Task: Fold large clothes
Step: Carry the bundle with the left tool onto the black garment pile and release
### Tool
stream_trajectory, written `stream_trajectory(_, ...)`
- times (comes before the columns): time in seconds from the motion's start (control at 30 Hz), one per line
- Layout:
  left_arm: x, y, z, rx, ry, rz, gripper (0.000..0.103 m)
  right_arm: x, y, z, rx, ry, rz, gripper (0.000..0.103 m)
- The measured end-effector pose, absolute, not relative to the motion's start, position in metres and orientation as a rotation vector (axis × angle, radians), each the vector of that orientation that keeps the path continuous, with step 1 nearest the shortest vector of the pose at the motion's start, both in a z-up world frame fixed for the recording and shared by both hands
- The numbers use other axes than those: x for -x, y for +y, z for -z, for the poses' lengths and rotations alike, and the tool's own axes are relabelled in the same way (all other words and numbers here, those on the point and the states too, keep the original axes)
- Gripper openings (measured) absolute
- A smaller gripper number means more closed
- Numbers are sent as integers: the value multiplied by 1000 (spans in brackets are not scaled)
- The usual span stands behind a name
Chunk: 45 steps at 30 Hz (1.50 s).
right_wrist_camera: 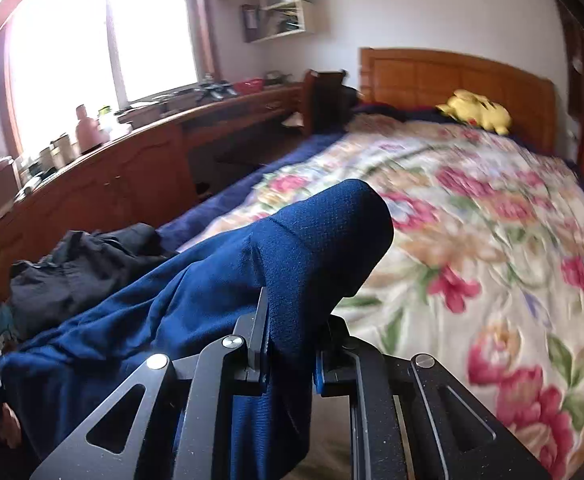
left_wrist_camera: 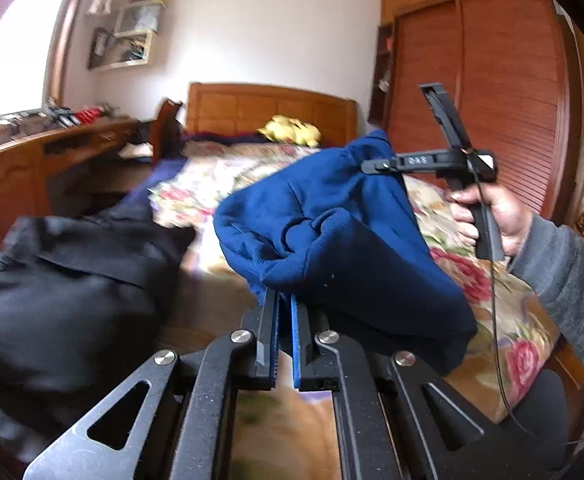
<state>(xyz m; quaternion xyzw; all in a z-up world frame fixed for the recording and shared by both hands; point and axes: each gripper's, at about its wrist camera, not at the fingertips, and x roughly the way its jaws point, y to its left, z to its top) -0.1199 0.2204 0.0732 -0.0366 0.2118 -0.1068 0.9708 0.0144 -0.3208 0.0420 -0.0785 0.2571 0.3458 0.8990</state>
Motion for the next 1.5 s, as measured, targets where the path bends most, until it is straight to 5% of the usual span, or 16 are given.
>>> stream_trajectory(0.4,153,354,-130,50,287,-63,5,11,-183,-91,240,393,-899,15)
stream_trajectory(0.73,147,445,-92,89,419,-284,5,-26,-80,-12,259,504,-925,17)
stream_trajectory(0.83,147,441,-83,96,438,-298,5,-43,-81,18,290,557,-868,23)
stream_trajectory(1.07,147,416,-92,79,447,-323,9,-63,-113,19,224,633,-904,62)
stream_trajectory(1.3,181,372,-121,65,343,-274,42,-35,-169,9,196,563,-914,65)
stream_trajectory(1.4,178,343,-132,40,337,-230,45,-18,-197,10,191,540,-918,66)
stream_trajectory(1.5,172,316,-137,13,327,-188,74,-4,-233,13,188,517,-897,66)
